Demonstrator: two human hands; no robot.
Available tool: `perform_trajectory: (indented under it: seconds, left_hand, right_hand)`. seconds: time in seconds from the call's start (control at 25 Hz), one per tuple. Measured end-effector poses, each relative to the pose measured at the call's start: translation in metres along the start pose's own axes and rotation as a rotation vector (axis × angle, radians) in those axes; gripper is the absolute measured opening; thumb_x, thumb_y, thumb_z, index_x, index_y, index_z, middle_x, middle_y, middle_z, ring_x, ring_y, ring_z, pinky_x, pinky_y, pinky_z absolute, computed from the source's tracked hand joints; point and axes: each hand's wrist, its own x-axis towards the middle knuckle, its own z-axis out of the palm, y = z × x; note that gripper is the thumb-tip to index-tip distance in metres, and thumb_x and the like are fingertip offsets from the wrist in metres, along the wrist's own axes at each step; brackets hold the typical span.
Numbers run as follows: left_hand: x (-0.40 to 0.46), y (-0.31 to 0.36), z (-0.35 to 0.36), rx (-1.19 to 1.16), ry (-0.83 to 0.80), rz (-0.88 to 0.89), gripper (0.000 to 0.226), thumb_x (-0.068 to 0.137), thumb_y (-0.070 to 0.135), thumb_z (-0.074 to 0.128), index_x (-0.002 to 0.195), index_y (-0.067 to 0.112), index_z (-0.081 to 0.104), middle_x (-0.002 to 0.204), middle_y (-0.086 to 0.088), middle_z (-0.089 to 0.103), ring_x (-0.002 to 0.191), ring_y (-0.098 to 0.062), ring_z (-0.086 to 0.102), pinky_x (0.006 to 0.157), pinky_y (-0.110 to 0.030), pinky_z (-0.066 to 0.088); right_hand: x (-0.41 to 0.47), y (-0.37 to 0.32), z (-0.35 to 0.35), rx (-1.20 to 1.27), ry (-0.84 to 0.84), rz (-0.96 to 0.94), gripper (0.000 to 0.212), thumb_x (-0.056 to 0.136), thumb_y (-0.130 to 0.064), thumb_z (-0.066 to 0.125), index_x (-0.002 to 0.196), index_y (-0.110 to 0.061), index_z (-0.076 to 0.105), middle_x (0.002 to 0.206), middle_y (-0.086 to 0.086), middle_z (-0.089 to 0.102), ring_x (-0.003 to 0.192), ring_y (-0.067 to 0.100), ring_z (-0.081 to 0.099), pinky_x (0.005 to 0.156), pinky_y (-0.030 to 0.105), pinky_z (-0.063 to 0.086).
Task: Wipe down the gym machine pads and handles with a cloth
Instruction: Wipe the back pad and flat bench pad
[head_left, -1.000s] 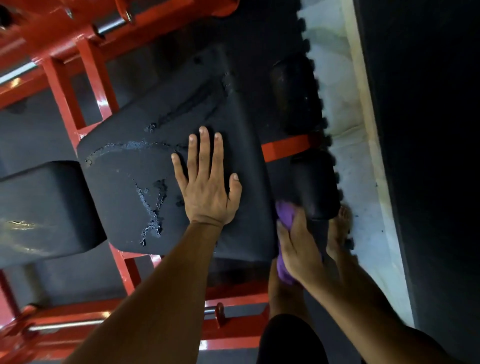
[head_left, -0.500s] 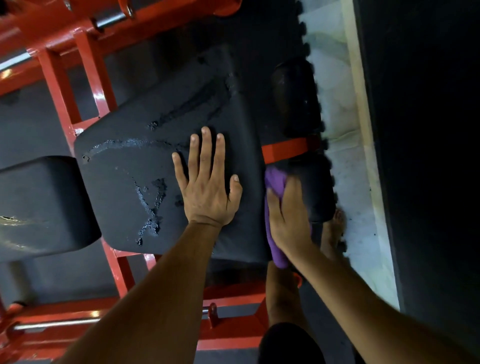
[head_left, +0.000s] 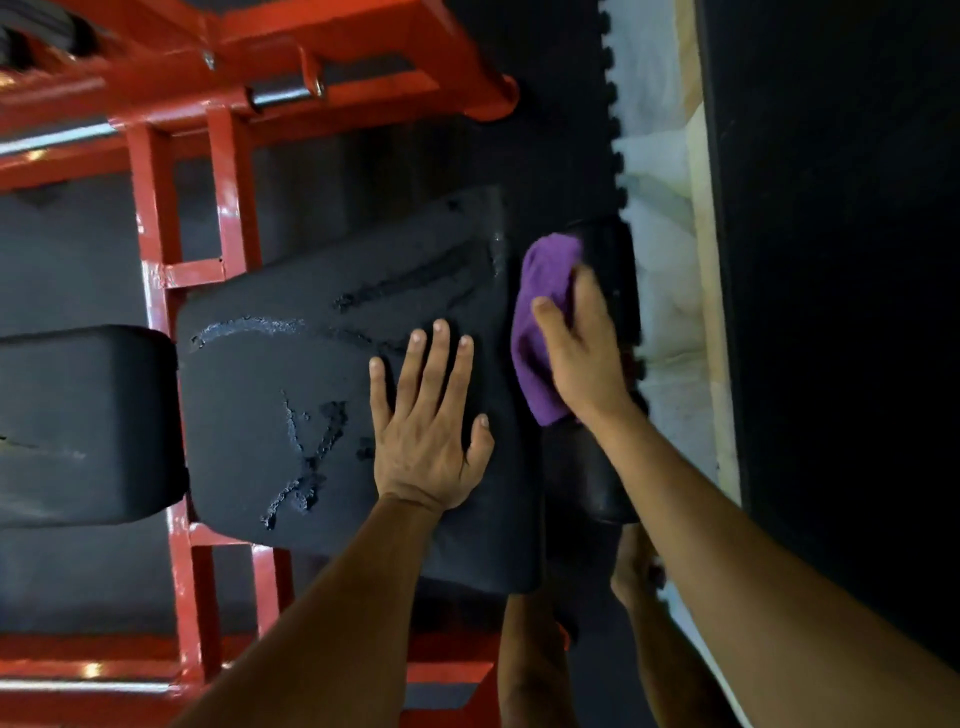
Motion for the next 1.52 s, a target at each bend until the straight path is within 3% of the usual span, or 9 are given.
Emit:
perform_trajectory:
  seconds: [0.2,0.36,0.6,0.88,1.08,1.2,1.36,1.44,1.52]
  left_hand:
    - [-0.002,-0.002,0.004,-0.028,0.024,0.015,0.073,0.097,0.047,0.032,0.162,0.014,0.029,0.171,-0.008,0.019,0.159,-0.026,0.015,0.122,-0.066,0.014]
    - [-0.003,-0.002,0.002,-0.039,0.017,0.016,0.073,0.097,0.047,0.032,0.162,0.015,0.029,0.171,-0.007,0.018,0.159,-0.026,0.013,0.123,-0.066,0.012]
    - [-0.003,-0.003,0.004,-0.041,0.008,0.02,0.074,0.095,0.047,0.034,0.162,0.016,0.027,0.172,-0.008,0.017,0.159,-0.026,0.014,0.123,-0.066,0.011]
    - [-0.003,-0.005,0.005,-0.053,0.022,0.025,0.075,0.094,0.047,0.038,0.162,0.016,0.031,0.171,-0.008,0.019,0.159,-0.027,0.015,0.123,-0.066,0.012]
    - [-0.004,-0.003,0.005,-0.099,0.05,0.037,0.075,0.092,0.045,0.045,0.161,0.016,0.034,0.171,-0.006,0.02,0.158,-0.025,0.018,0.123,-0.065,0.016]
    - [-0.003,-0.007,0.0,-0.125,0.002,0.005,0.078,0.091,0.043,0.05,0.162,0.018,0.032,0.172,-0.005,0.018,0.159,-0.023,0.016,0.124,-0.063,0.016]
    - [-0.003,-0.004,-0.021,-0.259,-0.034,-0.02,0.069,0.093,0.045,0.054,0.157,0.022,0.043,0.172,0.003,0.015,0.156,-0.02,0.025,0.123,-0.057,0.023]
    - [0.012,-0.02,-0.033,-0.308,0.041,-0.222,0.059,0.095,0.045,0.052,0.149,0.021,0.053,0.169,0.004,0.024,0.15,-0.02,0.039,0.121,-0.05,0.026]
    - [0.036,-0.049,-0.039,-0.323,0.089,-0.646,0.062,0.098,0.047,0.042,0.153,0.019,0.047,0.168,0.0,0.029,0.154,-0.02,0.03,0.124,-0.052,0.02]
  right_hand:
    - [0.048,0.0,0.033,-0.121,0.037,-0.09,0.048,0.105,-0.038,0.039,0.146,-0.013,0.043,0.139,0.006,0.055,0.126,0.022,0.05,0.108,0.043,0.042]
    - [0.132,-0.027,0.031,-0.056,-0.059,0.047,0.043,0.108,-0.03,0.039,0.148,-0.013,0.042,0.138,0.009,0.058,0.123,0.021,0.057,0.096,0.021,0.038]
    - [-0.006,-0.003,0.024,-0.169,-0.01,0.01,0.046,0.106,-0.044,0.035,0.141,-0.018,0.046,0.127,0.0,0.058,0.116,0.014,0.057,0.103,0.035,0.047]
    - [0.114,-0.025,0.037,-0.145,0.029,0.058,0.038,0.107,-0.037,0.038,0.138,-0.019,0.049,0.117,-0.006,0.061,0.102,0.005,0.06,0.092,0.032,0.049]
    - [0.016,-0.013,-0.018,-0.266,-0.265,0.146,0.051,0.105,-0.047,0.041,0.151,-0.025,0.037,0.144,0.001,0.056,0.131,0.018,0.054,0.114,0.036,0.039]
    - [0.063,-0.045,-0.053,-0.475,-0.319,0.057,0.051,0.102,-0.054,0.044,0.144,-0.025,0.047,0.131,0.0,0.062,0.118,0.017,0.06,0.105,0.044,0.048]
    - [0.128,-0.132,-0.061,-0.659,-0.424,-0.14,0.044,0.103,-0.039,0.052,0.142,-0.018,0.049,0.121,-0.005,0.056,0.11,0.012,0.056,0.093,0.026,0.042]
    - [0.155,-0.153,-0.051,-0.694,-0.57,-0.18,0.046,0.103,-0.039,0.052,0.145,-0.02,0.046,0.123,-0.007,0.056,0.111,0.01,0.055,0.094,0.025,0.04]
    - [0.18,-0.149,-0.028,-0.708,-0.702,-0.082,0.053,0.104,-0.041,0.048,0.153,-0.022,0.039,0.14,-0.005,0.054,0.126,0.012,0.052,0.105,0.025,0.037]
